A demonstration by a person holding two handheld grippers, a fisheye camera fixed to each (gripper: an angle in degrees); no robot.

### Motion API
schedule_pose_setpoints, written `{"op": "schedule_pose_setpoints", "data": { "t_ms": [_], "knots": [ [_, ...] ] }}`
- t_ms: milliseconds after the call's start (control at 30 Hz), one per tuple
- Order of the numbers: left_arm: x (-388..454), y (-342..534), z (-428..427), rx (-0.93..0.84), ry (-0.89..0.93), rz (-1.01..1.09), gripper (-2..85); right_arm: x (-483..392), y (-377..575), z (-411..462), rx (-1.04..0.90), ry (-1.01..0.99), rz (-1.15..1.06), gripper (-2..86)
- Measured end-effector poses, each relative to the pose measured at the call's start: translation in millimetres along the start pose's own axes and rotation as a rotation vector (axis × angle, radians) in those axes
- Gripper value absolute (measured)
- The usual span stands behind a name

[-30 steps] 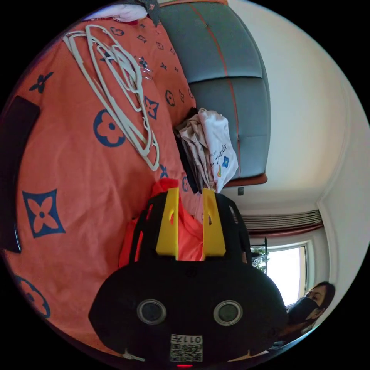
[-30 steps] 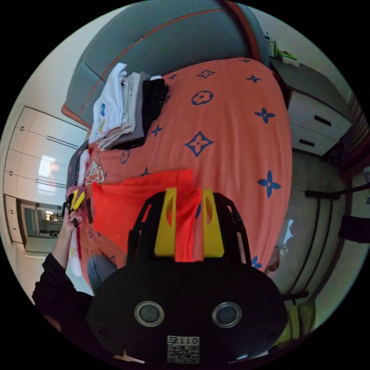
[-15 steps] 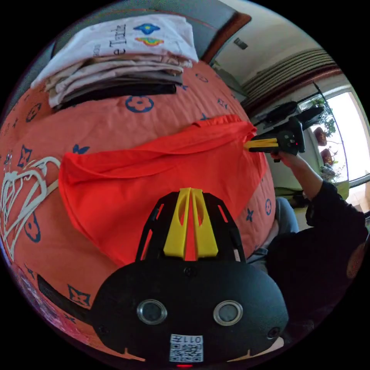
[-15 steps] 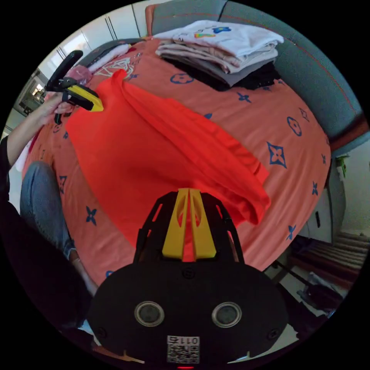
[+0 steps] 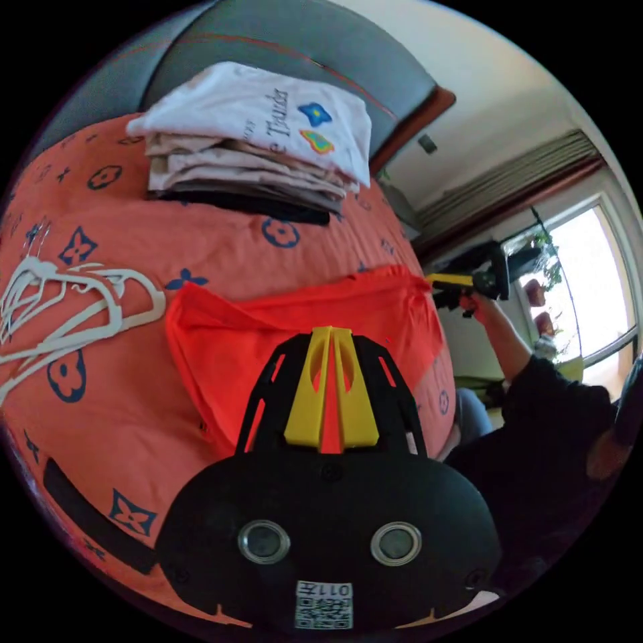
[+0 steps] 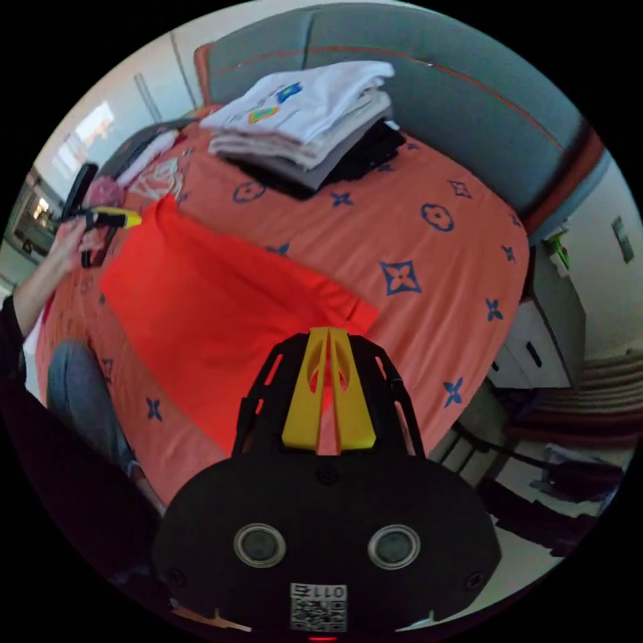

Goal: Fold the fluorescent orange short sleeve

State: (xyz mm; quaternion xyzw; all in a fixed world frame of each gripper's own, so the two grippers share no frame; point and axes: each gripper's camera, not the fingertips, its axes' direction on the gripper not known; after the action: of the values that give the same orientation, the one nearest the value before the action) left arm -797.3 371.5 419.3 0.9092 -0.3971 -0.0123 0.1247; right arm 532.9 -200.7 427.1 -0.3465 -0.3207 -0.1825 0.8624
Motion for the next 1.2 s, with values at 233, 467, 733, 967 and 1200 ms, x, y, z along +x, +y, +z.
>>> {"op": "schedule_pose_setpoints", "data": {
  "t_ms": [233,467,733,967,1200],
  "knots": [
    [0.0,-20.0,44.3,-0.172,-0.15,-0.057,0.1,14.4,-26.8,33.5,-0.076,0.032,0.044,0.6],
    [-14.0,5.4,-2.0,0.18,-0.211,-0.219,0.2,49.1,-18.0,15.4,0.105,0.144,0.237,0.9],
    [10.7,112.0,9.0,0.101,-0.275,-0.131,2.6,17.9,89.3,23.9,0.239,-0.104,0.336,10.2],
    [-23.5,210.2,-6.0,0.221,-0.07,-0.444,8.7,23.9,177.7,57.3,0.296,-0.382,0.74,13.4],
    [-48.9,286.0,-21.2,0.519,0.174,-0.706,11.4,37.1,236.8,95.9,0.543,-0.838,1.122,11.8]
  ]
}}
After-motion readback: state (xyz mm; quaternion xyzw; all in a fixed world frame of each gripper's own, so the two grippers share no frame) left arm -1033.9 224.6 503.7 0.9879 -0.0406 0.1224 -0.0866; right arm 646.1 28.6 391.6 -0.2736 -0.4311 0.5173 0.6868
